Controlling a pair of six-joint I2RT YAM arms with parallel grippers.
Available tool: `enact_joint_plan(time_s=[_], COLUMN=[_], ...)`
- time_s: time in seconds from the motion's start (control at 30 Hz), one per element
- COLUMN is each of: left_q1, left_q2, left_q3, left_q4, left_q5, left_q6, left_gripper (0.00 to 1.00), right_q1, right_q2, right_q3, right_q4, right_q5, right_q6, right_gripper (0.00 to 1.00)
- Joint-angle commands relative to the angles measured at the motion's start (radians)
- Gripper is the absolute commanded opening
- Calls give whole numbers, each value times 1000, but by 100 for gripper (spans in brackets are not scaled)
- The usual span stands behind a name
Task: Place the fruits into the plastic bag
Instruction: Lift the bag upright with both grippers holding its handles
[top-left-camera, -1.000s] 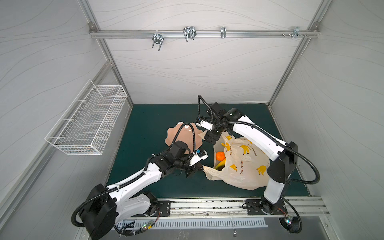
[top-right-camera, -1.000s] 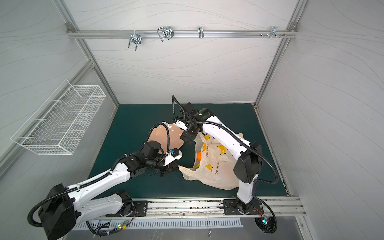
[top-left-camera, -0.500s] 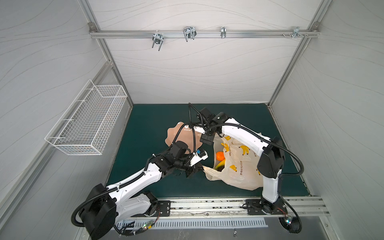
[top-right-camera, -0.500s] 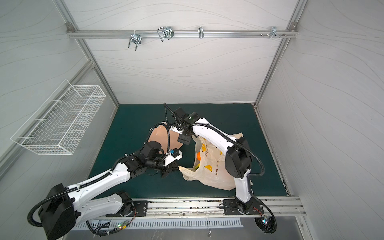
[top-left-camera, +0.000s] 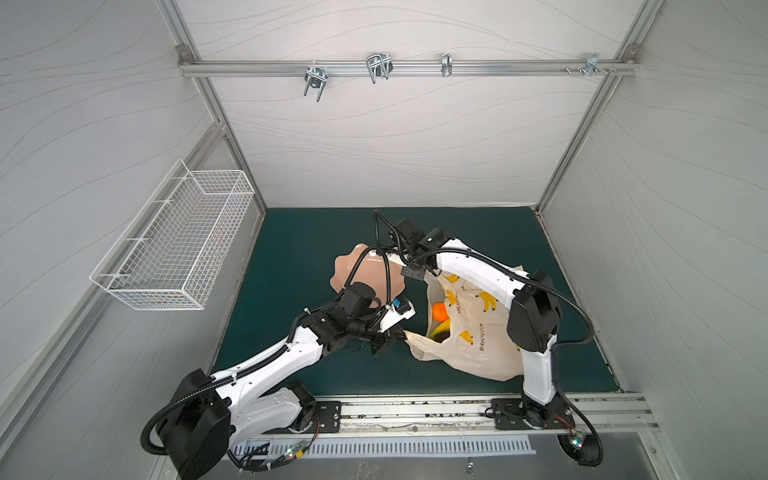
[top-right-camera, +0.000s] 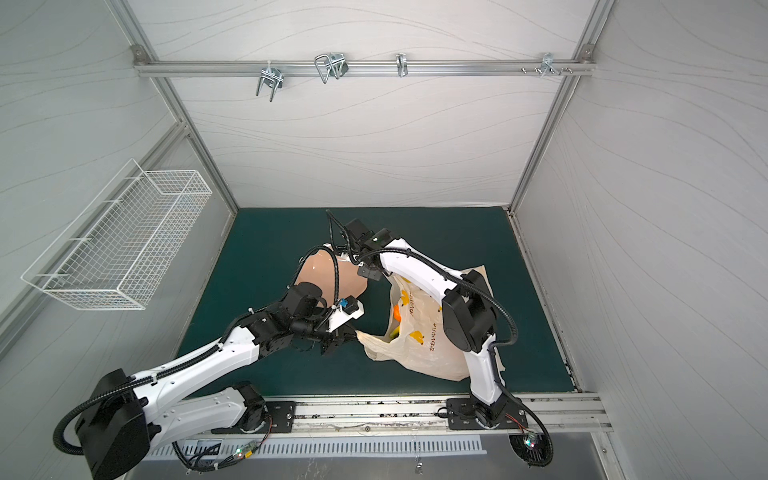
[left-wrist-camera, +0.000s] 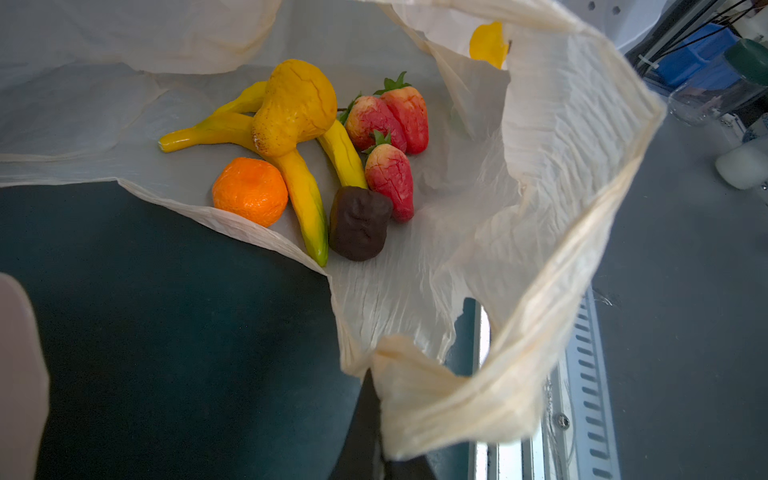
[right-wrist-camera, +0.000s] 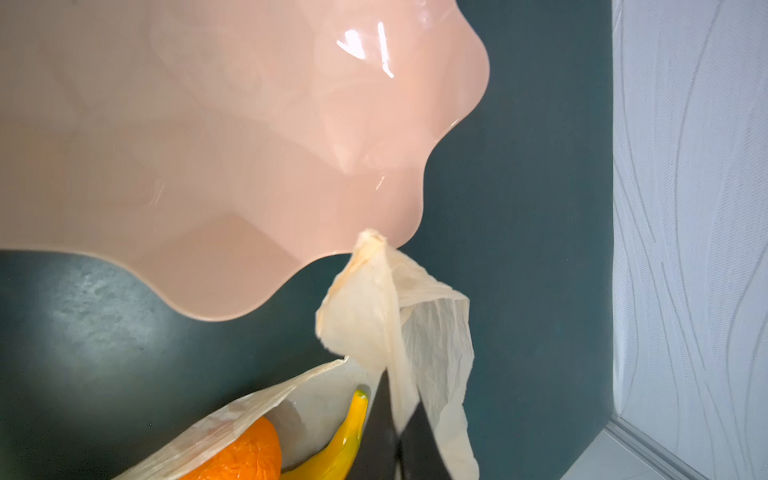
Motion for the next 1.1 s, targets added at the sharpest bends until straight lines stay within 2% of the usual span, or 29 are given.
enact_joint_plan(time_s=[0.0,0.13,0.33,0.6,0.73,1.07], left_q1=[-2,-2,10,66,95,258], left_q2=[-13,18,125,325,428,625], left_q3=[82,184,423,783,945,1299], left_q4=[5,-26,-77,-61,-60,-47], left_q5=[-56,-114,-162,-226,-254,-300], left_q6=[-18,-8,39,66,91,61], left_gripper=[0,0,0,0,0,0], right_q1=[-45,-122,-248,-460,-519,-584], right_q2=[-100,-169,-266,-366,-402,-469], right_q3=[26,86,166,310,313,257], right_q4=[41,21,-12,-38,-10,48], right_q5=[-15,-51,-72,-142,-131,-144], right_q6=[75,142,241,468,530,747], right_gripper=[0,0,0,0,0,0])
